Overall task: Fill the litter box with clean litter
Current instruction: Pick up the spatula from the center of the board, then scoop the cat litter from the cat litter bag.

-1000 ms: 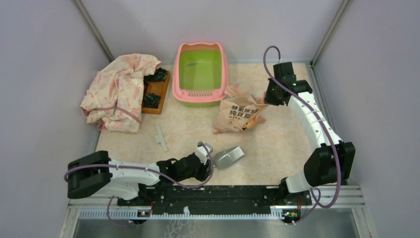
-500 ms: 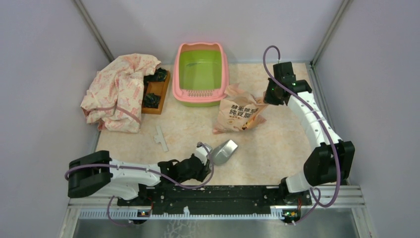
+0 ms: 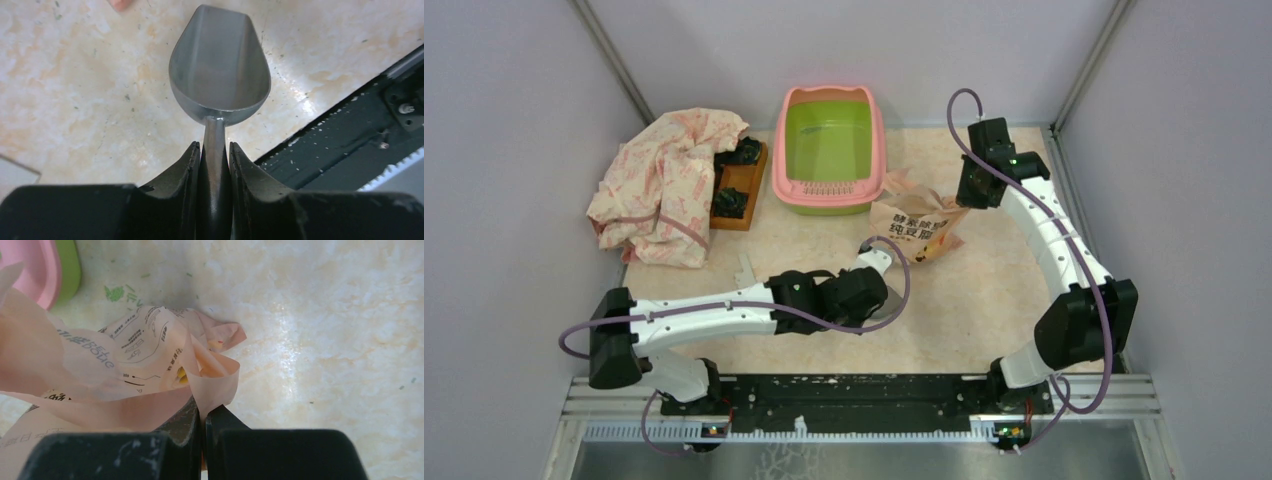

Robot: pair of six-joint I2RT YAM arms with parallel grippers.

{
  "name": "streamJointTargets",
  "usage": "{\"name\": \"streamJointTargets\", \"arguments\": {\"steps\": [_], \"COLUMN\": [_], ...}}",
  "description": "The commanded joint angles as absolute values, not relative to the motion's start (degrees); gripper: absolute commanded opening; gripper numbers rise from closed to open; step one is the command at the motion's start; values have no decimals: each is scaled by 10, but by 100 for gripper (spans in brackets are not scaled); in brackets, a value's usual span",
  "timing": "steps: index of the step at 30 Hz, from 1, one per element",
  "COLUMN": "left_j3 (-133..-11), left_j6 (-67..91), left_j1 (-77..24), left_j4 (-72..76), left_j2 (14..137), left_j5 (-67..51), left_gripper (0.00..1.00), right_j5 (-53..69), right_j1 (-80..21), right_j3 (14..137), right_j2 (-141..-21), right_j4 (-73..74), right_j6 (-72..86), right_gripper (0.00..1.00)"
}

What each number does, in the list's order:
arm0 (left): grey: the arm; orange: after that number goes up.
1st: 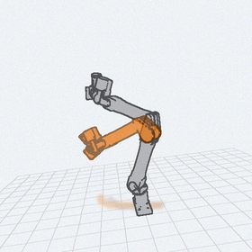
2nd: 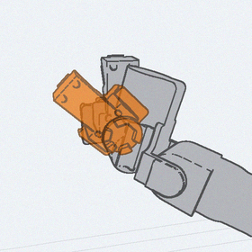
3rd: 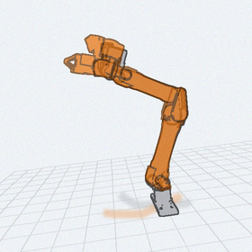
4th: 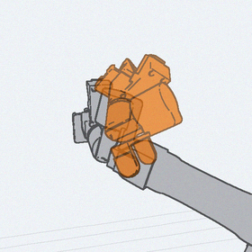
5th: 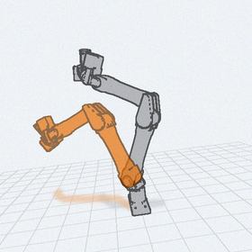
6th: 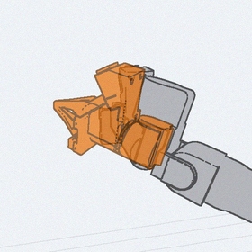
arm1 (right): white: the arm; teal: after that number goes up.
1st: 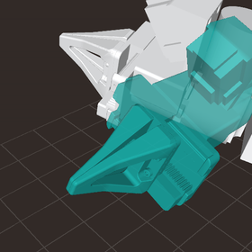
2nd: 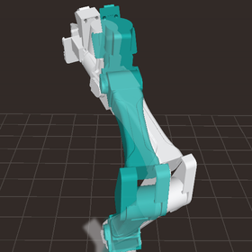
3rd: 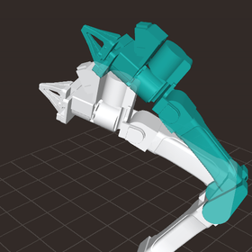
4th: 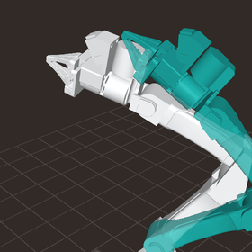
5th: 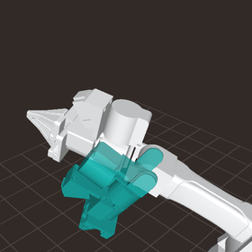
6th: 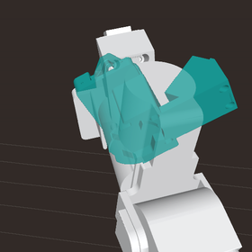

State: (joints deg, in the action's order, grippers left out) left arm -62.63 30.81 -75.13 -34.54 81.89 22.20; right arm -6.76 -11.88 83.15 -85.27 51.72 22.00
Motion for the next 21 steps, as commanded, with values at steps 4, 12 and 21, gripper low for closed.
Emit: {"name": "streamJointTargets", "arguments": {"steps": [4,12,21], "left_j3": [-877,-1064,-1256], "left_j6": [318,227,154], "left_j1": [-753,-753,-745], "left_j4": [-620,-648,-706], "left_j2": [830,877,1007], "left_j5": [275,320,338], "left_gripper": [18,18,18], "right_j5": [-252,-239,-196], "right_j1": [-168,-182,-188], "right_j3": [889,852,817], "right_j2": [-844,-781,-746], "right_j4": [565,535,529], "right_j6": [186,222,234], "right_gripper": [0,0,0]}}
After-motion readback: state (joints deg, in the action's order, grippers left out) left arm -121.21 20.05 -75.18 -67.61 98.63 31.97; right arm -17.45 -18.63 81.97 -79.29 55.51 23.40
